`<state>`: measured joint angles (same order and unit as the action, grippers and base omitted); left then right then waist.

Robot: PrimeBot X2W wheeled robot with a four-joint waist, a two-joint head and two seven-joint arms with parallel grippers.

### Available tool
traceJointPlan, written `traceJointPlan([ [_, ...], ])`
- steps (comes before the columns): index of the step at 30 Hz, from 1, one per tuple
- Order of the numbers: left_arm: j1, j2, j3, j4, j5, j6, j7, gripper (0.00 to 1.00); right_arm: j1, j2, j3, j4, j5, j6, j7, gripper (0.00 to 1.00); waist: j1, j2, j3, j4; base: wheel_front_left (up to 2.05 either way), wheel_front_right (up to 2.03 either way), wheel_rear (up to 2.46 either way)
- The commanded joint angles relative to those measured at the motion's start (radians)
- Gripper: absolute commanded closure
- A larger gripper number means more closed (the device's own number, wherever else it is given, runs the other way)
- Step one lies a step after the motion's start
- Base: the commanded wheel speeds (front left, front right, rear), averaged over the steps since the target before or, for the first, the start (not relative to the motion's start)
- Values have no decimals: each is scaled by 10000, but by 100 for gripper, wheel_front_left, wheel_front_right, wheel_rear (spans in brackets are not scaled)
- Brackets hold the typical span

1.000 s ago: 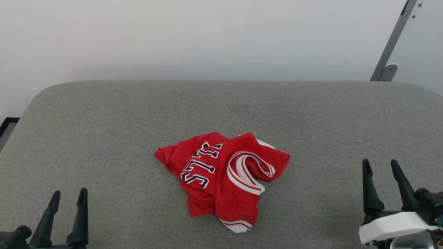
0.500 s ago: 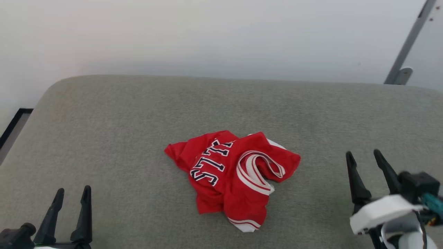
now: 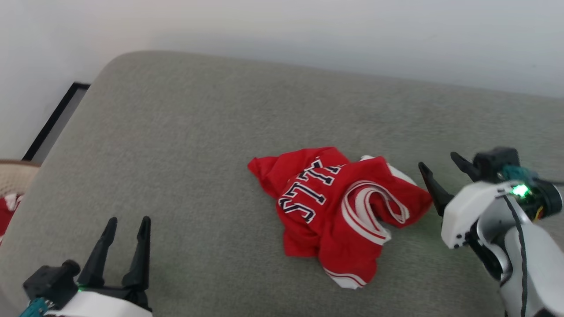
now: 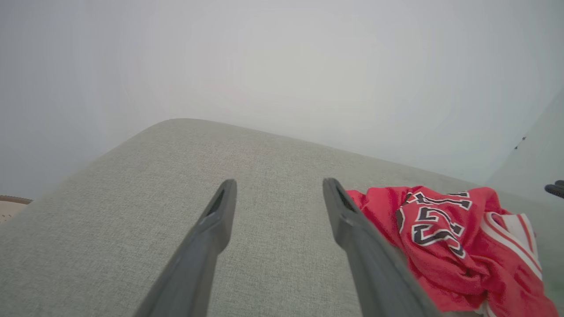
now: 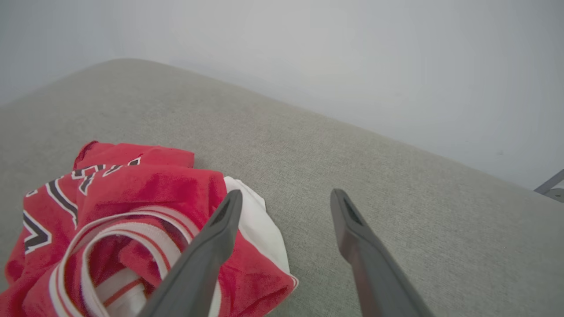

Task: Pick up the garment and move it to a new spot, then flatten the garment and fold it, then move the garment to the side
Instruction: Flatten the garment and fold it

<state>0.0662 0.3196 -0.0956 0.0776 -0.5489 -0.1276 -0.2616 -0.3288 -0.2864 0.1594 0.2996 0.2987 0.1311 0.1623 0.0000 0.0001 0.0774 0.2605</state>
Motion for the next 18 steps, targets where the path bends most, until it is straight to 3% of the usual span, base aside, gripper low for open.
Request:
traceJointPlan([
  [1,-248,-41,-131,70,-56,-26,-48,0,-496,-240,357,335,206,-7,326,0,0,-1,400,426,0,0,0],
  [10,-806,-153,-616,369,-192,-27,-48,0,-1918,-1118,1723,1862,838,-7,1763,0,0,-1,969,1143,0,0,0],
  [18,-1193,-215,-895,622,-315,-27,-48,0,-2851,-1706,3233,3063,1829,-7,3694,0,0,-1,1360,1563,0,0,0],
])
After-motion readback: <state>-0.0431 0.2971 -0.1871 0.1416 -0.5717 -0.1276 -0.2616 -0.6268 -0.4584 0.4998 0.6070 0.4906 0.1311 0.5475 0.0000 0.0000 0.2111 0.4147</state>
